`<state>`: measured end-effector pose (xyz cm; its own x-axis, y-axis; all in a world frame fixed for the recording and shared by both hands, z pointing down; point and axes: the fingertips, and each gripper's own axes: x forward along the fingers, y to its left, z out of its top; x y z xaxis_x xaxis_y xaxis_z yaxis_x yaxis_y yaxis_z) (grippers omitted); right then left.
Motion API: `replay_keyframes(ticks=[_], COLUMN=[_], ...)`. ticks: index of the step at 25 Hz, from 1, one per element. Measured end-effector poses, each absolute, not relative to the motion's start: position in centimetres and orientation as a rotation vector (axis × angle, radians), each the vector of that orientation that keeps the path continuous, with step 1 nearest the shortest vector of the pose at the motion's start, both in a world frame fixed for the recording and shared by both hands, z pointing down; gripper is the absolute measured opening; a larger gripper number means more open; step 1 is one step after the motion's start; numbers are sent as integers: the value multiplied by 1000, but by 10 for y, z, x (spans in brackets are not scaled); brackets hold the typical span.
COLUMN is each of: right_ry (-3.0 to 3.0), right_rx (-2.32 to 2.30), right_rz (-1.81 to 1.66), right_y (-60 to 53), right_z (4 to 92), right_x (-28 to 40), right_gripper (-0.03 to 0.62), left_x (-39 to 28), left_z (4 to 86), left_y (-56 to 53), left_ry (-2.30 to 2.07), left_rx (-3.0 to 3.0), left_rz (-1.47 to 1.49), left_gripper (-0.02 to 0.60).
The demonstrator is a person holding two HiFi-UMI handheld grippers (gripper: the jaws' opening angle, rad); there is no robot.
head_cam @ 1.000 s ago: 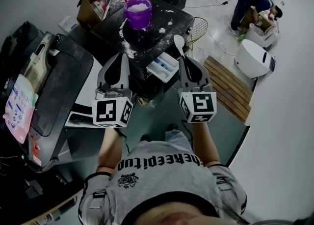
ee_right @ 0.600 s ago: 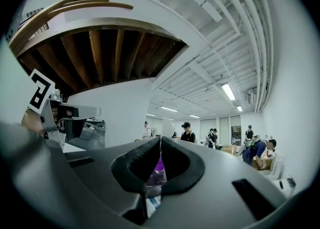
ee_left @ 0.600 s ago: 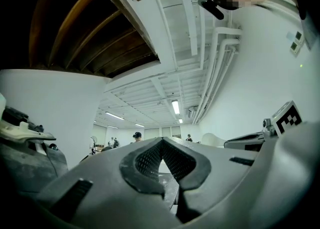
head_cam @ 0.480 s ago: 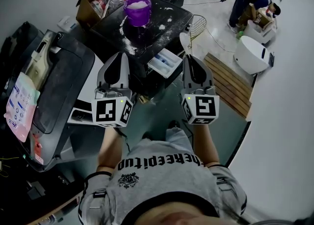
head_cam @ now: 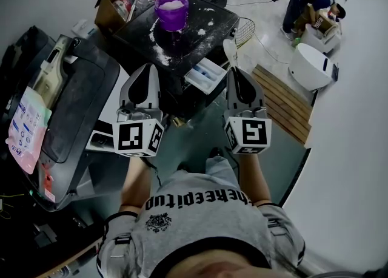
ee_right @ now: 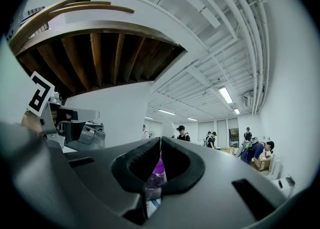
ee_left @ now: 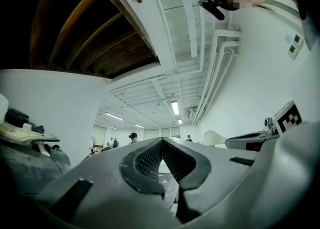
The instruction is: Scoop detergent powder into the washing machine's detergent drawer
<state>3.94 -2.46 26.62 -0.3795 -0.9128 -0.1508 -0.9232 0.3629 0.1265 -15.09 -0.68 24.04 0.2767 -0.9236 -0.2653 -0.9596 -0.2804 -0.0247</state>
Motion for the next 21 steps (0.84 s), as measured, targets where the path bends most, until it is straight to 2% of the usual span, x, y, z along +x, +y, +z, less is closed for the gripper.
replay_keyframes(ticks=[21], right_ry=[2550], right_rx=[-1727], right_rz=[321], right_y=[-19], right_z=[266], right_x=[31], right_gripper=[6], left_x=[-153], left_z=[242], left_y=[-5], left_ry=[1740], left_rx=[-2376], left_rz=[301], left_gripper=[3])
